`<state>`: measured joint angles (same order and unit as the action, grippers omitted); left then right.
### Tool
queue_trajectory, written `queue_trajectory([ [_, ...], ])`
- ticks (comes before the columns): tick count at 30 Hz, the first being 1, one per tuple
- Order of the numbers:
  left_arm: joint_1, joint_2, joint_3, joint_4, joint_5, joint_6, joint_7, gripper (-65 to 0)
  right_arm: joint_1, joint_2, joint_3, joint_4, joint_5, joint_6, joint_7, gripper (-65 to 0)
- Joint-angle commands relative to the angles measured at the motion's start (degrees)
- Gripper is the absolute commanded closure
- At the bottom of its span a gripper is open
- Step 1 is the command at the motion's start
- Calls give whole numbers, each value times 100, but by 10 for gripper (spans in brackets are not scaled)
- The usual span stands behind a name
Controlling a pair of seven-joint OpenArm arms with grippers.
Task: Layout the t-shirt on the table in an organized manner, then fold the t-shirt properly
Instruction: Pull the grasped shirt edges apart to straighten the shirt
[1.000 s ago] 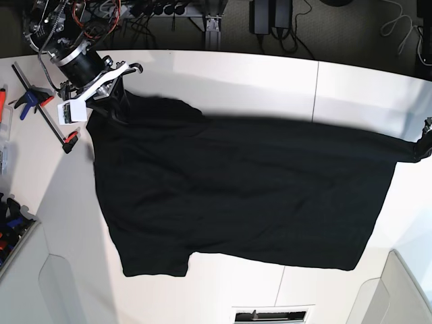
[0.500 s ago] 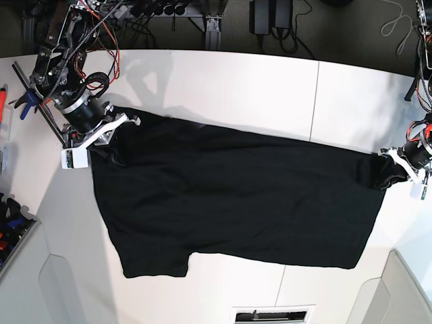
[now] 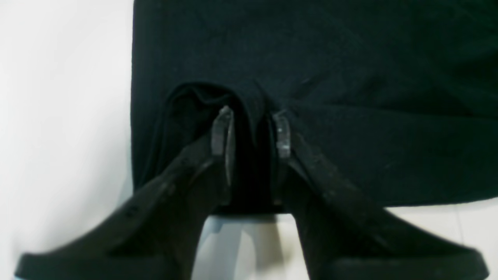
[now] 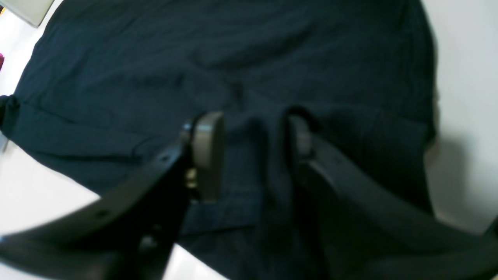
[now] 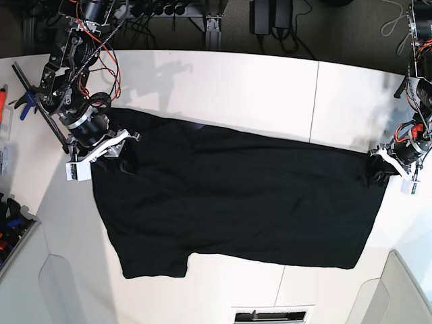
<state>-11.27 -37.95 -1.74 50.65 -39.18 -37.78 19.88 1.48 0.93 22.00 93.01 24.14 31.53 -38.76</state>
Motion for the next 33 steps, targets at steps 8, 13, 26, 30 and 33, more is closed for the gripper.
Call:
queue_trajectory([
  [8, -125, -273, -391, 671, -181, -222, 697, -303, 85, 31, 127, 636, 321, 20, -13, -284],
  [13, -122, -426, -647, 820, -511, -222, 743, -303, 57, 17, 166, 1196, 564, 22, -238, -284],
  [26, 308, -490, -964, 826, -918, -184, 1255, -304, -804, 17, 1180, 1871, 1082, 22, -717, -284],
  [30, 463, -413, -1231, 820, -1078, -186, 1255, -304, -1202, 17, 1716, 1895, 1084, 22, -695, -284],
  [33, 476, -337, -1373, 734, -1097, -133, 1250, -307, -1414, 17, 1915, 1871, 1078, 22, -546, -284],
])
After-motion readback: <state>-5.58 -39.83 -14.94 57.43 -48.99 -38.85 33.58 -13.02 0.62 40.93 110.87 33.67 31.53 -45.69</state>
